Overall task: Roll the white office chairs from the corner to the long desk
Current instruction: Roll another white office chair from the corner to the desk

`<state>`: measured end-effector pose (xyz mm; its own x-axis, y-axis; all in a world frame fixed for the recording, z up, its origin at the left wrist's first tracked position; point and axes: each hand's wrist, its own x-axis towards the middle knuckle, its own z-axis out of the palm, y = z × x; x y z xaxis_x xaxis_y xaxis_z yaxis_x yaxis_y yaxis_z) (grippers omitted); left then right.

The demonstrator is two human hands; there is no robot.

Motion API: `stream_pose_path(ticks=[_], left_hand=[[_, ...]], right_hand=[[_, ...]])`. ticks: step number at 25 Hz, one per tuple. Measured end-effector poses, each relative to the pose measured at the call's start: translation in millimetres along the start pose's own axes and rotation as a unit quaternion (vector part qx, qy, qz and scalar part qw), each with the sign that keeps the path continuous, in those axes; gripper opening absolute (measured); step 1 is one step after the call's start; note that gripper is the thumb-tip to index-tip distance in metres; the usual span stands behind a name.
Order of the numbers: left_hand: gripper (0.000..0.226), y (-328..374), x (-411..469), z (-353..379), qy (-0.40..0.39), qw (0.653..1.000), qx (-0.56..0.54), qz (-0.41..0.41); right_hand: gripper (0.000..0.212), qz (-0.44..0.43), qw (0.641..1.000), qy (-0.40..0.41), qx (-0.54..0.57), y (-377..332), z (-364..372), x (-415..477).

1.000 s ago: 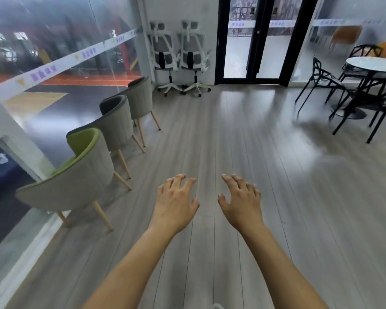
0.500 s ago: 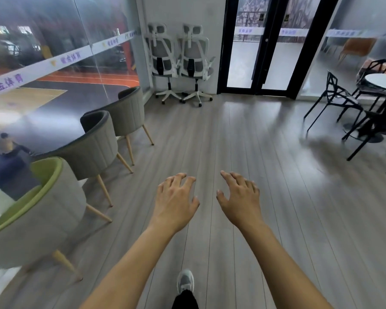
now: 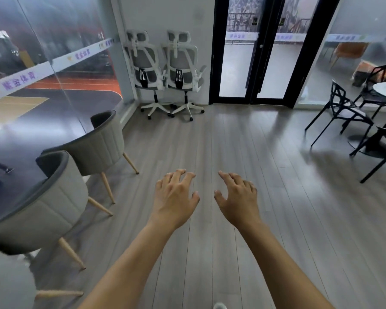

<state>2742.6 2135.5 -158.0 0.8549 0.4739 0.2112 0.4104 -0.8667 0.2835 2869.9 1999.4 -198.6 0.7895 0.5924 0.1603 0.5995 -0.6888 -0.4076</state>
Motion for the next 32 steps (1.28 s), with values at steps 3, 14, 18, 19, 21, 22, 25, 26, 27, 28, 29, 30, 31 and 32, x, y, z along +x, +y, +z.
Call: stream_pose_path(ticks=[3, 14, 18, 19, 21, 22, 25, 26, 27, 28, 29, 30, 31, 32], left_hand=[[0.05, -18, 113, 27, 0.004, 1.0, 0.01, 0.0], [0.049, -100, 488, 67, 0.012, 0.998, 0.018, -0.063], [0.049, -158, 615, 87, 0.016, 0.996, 0.015, -0.081], [0.049, -174, 647, 93, 0.019, 0.996, 0.01, -0.082], [0.048, -210, 714, 103, 0.021, 0.996, -0.006, -0.089], [0.047, -227, 751, 107, 0.014, 0.996, -0.012, -0.093], [0.046, -268, 854, 107, 0.006, 0.997, -0.003, -0.079], [0.046, -279, 887, 105, 0.01, 0.997, -0.005, -0.074], [0.046, -290, 923, 103, 0.015, 0.998, -0.007, -0.067], [0.046, -300, 955, 103, 0.019, 0.998, -0.005, -0.065], [0.046, -310, 988, 104, 0.018, 0.998, -0.003, -0.058], [0.046, -319, 1024, 105, 0.018, 0.999, -0.008, -0.046], [0.045, -327, 1050, 107, 0.013, 0.999, -0.006, -0.044], [0.045, -340, 1096, 118, 0.016, 0.999, -0.008, -0.044]], right_hand=[[0.061, -0.003, 1.0, 0.002, 0.011, 18, 18, 115], [0.062, -0.061, 0.997, -0.033, 0.023, 23, 66, 521], [0.062, -0.073, 0.996, -0.033, 0.025, 2, 106, 665], [0.062, -0.074, 0.996, -0.034, 0.026, -2, 117, 698], [0.062, -0.068, 0.996, -0.047, 0.026, -13, 137, 769], [0.062, -0.061, 0.996, -0.054, 0.025, -18, 147, 807], [0.062, -0.046, 0.997, -0.057, 0.017, -35, 163, 911], [0.062, -0.043, 0.998, -0.05, 0.019, -39, 167, 944], [0.062, -0.043, 0.998, -0.045, 0.019, -42, 172, 979], [0.062, -0.039, 0.998, -0.04, 0.017, -43, 177, 1010], [0.063, -0.037, 0.999, -0.035, 0.019, -45, 182, 1042], [0.063, -0.037, 0.999, -0.026, 0.029, -46, 186, 1078], [0.063, -0.031, 0.999, -0.025, 0.033, -48, 189, 1106], [0.063, -0.029, 0.999, -0.018, 0.038, -46, 201, 1153]])
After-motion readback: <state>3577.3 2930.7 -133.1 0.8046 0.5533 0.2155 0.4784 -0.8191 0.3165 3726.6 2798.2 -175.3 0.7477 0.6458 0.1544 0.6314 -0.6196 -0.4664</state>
